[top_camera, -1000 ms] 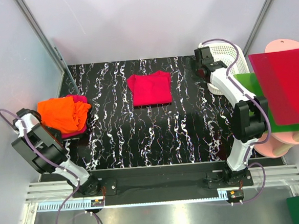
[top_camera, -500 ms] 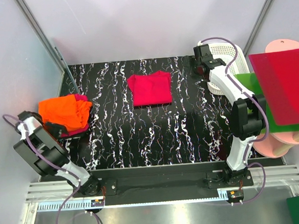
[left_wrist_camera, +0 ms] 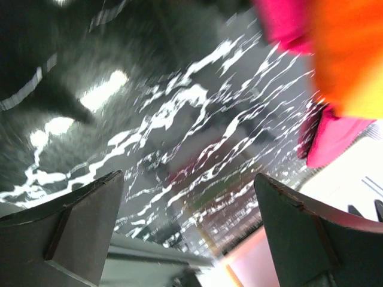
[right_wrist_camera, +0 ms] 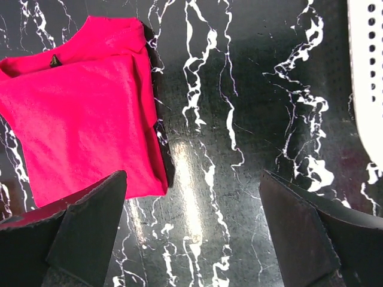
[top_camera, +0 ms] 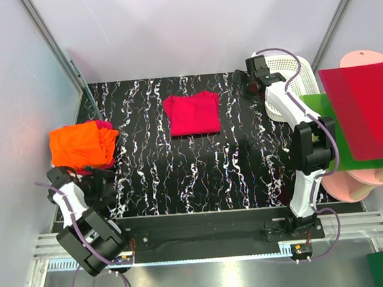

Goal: Fold and stack the t-shirts

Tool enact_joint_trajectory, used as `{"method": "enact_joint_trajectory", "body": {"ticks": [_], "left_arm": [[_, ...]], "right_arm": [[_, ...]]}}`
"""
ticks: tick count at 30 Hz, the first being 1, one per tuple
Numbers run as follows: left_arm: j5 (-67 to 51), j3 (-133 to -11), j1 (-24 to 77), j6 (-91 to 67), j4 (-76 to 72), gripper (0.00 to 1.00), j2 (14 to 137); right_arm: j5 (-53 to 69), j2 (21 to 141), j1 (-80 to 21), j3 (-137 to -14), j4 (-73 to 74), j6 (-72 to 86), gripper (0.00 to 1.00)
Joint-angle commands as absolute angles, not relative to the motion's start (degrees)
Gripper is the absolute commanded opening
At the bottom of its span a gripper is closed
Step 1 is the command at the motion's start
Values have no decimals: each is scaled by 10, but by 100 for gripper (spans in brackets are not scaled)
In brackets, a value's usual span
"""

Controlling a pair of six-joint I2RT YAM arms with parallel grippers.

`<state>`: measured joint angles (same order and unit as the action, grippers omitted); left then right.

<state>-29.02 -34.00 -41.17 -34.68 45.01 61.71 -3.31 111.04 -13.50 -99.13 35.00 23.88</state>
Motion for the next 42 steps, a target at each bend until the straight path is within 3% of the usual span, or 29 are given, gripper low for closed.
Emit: {"method": "enact_joint_trajectory", "body": {"ticks": [1,14,16,18,28,31,34,42], "left_arm": [[-350,-307,-414,-387,441,95,593],[-331,-323,-413,-369,355,95,533],[-398,-251,-418,-396,295,99,524],[-481,-204,-415,-482,105,98,519],[-486,-396,-216,-282,139,99,645],[-485,-373,-221,-380,62,99,615],[-458,-312,-221,-531,-144,99,574],[-268,-275,-221,-654,-101,99,452]], "right_arm": [[-13,1117,-133,-1020,345,264,100],[59,1108,-132,-945,283,368,100],[62,1108,-133,-951,274,371,100],[62,1109,-133,-959,274,367,100],[61,1111,-132,-999,276,353,100],[55,1114,-129,-1008,275,353,100],[48,1121,-127,-1016,275,352,100],[47,1159,-108,-1027,274,364,100]]}}
